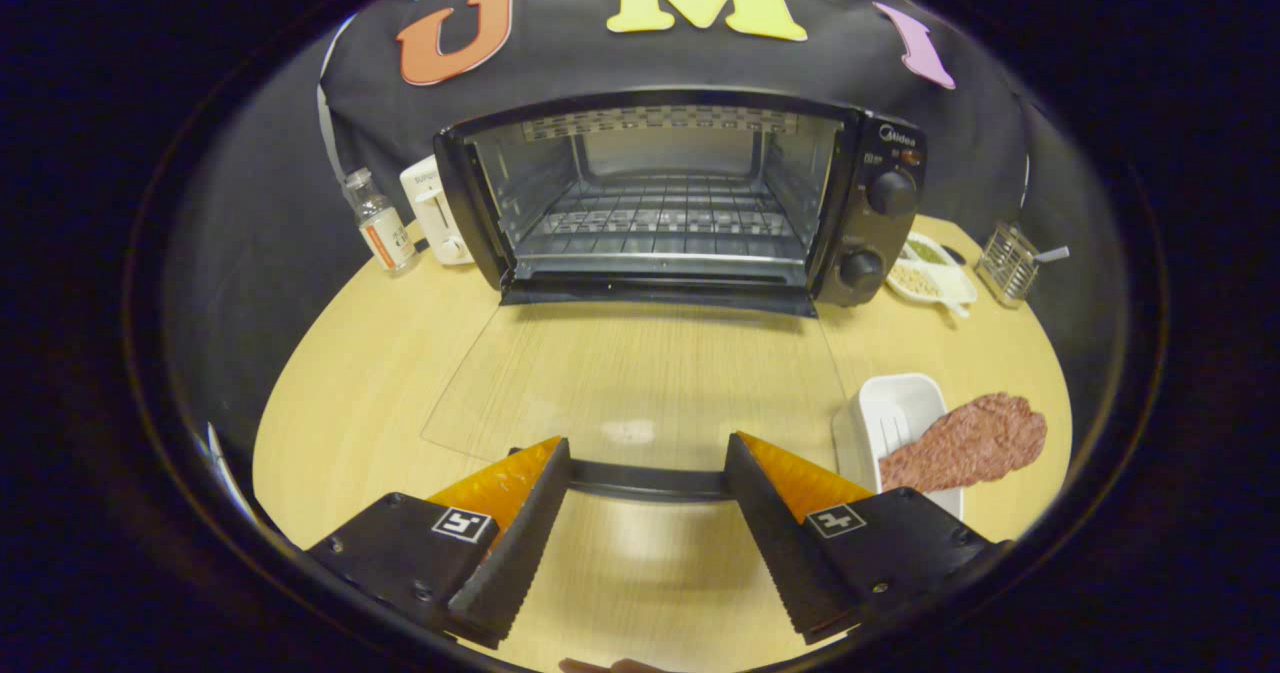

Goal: Open the toaster oven, put the food inside, and close the toaster oven door.

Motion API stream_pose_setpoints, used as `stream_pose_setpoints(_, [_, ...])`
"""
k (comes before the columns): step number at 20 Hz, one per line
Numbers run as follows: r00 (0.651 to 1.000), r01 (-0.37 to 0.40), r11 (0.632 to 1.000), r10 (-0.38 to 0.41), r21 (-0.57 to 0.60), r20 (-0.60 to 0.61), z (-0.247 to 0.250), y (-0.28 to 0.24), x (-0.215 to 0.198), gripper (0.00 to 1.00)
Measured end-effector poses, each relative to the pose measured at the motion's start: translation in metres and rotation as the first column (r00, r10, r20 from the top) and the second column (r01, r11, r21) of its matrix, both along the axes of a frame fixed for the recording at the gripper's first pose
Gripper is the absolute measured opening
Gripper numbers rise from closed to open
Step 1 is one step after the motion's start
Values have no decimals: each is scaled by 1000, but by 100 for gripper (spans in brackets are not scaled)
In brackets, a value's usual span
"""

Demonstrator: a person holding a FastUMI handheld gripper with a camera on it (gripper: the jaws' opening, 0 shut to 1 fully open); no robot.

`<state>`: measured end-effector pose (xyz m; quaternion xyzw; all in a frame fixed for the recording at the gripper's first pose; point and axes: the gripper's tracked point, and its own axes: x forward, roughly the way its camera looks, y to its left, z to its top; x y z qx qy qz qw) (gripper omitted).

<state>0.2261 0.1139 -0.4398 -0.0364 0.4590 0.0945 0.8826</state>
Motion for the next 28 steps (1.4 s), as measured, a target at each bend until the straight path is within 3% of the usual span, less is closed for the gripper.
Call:
stream_pose_setpoints(5, [998, -46, 999, 46, 17, -41, 23, -15, -10, 99])
stream_pose_setpoints(10, [997, -64, 998, 65, 28, -30, 70, -61, -10, 99])
stream_pose_setpoints(17, [998, 37, 999, -36, 34, -48, 96, -173, 10, 99])
stream_pose_setpoints(20, [993, 94, 991, -87, 96, -74, 94, -210, 16, 97])
stream_pose_setpoints(24, [985, 107, 970, -73, 220, -155, 77, -221, 10, 89])
stream_pose_setpoints(28, [978, 83, 949, -20, 305, -206, 62, -214, 2, 71])
